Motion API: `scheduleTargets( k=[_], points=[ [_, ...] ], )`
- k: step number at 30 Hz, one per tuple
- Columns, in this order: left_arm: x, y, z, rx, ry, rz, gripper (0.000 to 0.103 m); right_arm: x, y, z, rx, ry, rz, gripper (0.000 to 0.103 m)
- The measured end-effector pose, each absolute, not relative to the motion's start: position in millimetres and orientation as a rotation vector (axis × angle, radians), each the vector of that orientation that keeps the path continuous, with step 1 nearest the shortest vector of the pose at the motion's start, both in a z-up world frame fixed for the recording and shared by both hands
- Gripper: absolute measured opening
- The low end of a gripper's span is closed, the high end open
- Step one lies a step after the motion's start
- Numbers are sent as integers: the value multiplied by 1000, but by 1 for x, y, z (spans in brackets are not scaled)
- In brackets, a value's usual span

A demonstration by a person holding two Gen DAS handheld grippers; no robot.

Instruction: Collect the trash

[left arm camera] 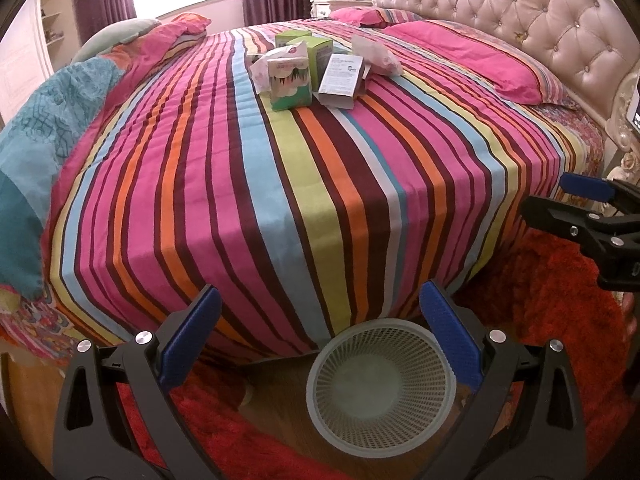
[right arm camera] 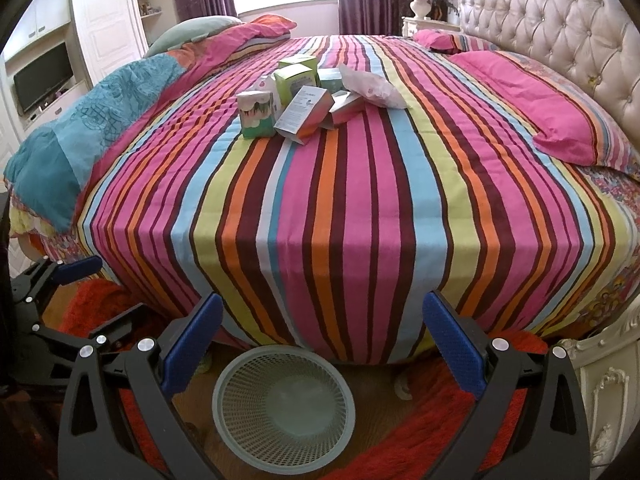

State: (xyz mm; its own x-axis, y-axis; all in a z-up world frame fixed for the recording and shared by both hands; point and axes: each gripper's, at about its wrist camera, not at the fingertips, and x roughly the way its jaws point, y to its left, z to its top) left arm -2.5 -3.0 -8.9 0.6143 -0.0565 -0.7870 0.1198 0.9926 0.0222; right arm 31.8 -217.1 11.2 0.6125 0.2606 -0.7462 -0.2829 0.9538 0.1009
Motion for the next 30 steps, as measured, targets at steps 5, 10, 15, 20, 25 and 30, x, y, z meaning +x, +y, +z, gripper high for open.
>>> scheduleTargets(
  k=[5,10,15,20,25,30],
  points=[
    [1,-3,-10,60,912,-107,96,34,-216,11,-26,855,327,95],
    [6,-4,-12,49,921,-113,96,37,-215,7,-21,857,347,95],
    [14,-2,-14,27,928,-107,96,44,-217,3,-17,845,345,95],
    [31,-1,-13,30,923,-97,96,56,-224,4,7,826,334,95],
    [52,3,-13,2,919,-88,96,75,-229,4,43,813,314,95],
    [82,9,-9,-21,904,-69,96,103,-232,9,55,798,313,95]
  ],
)
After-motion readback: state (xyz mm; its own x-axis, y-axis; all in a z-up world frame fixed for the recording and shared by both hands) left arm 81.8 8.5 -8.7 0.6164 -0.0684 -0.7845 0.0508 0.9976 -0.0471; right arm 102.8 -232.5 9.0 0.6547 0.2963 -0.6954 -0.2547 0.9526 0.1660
